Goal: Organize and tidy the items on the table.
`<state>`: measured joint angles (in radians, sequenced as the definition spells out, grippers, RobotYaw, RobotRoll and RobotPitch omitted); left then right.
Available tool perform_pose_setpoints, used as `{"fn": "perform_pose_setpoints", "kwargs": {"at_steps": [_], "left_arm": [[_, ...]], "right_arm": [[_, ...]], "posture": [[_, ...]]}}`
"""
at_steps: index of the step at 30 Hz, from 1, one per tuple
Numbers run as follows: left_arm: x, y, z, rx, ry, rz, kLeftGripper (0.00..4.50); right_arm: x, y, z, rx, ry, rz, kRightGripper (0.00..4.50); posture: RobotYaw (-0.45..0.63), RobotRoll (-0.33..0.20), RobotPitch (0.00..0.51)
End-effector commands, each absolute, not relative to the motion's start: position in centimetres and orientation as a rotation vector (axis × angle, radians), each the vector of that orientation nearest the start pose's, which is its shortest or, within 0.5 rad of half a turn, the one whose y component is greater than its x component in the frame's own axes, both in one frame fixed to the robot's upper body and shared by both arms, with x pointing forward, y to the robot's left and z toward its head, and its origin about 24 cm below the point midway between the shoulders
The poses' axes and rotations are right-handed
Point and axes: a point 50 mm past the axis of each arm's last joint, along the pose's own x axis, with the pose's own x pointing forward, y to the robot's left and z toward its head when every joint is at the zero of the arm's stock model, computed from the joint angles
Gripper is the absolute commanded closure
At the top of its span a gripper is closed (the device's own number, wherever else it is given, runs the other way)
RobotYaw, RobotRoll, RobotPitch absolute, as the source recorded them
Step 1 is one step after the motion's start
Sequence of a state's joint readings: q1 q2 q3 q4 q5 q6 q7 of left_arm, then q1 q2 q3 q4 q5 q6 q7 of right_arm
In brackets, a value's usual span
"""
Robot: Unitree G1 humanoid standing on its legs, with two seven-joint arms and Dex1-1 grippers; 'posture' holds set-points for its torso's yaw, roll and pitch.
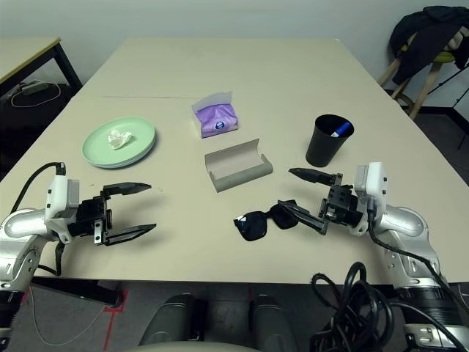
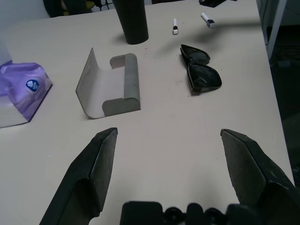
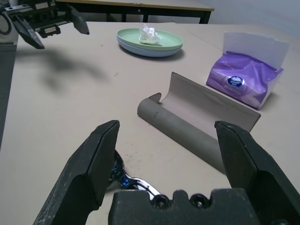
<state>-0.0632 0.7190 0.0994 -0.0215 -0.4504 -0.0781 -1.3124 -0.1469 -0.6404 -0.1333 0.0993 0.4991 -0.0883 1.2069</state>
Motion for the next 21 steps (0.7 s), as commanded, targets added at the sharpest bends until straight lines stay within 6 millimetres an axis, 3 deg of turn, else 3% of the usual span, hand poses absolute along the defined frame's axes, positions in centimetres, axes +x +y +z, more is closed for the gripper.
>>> {"fn": "perform_pose_setpoints", "kwargs": {"at_steps": [1, 12, 21], "left_arm": [[22.4, 23.4, 11.7, 0.376, 0.001, -1.291, 0.04], [21.6, 23.1, 11.8, 0.393, 0.048, -1.384, 0.04], [22.0, 23.0, 11.9, 0.404, 0.055, -1.408, 0.04]], "right_arm": [[25.3, -24.7, 12.4, -0.267, -0.092, 1.054, 0.00], [26.1, -24.6, 12.8, -0.368, 0.088, 1.061, 0.00], [27.4, -23.7, 15.2, -0.372, 0.142, 1.002, 0.00]], "posture": [[0.03, 0.000, 0.051], [0.03, 0.000, 0.056], [0.02, 0.000, 0.057]]}}
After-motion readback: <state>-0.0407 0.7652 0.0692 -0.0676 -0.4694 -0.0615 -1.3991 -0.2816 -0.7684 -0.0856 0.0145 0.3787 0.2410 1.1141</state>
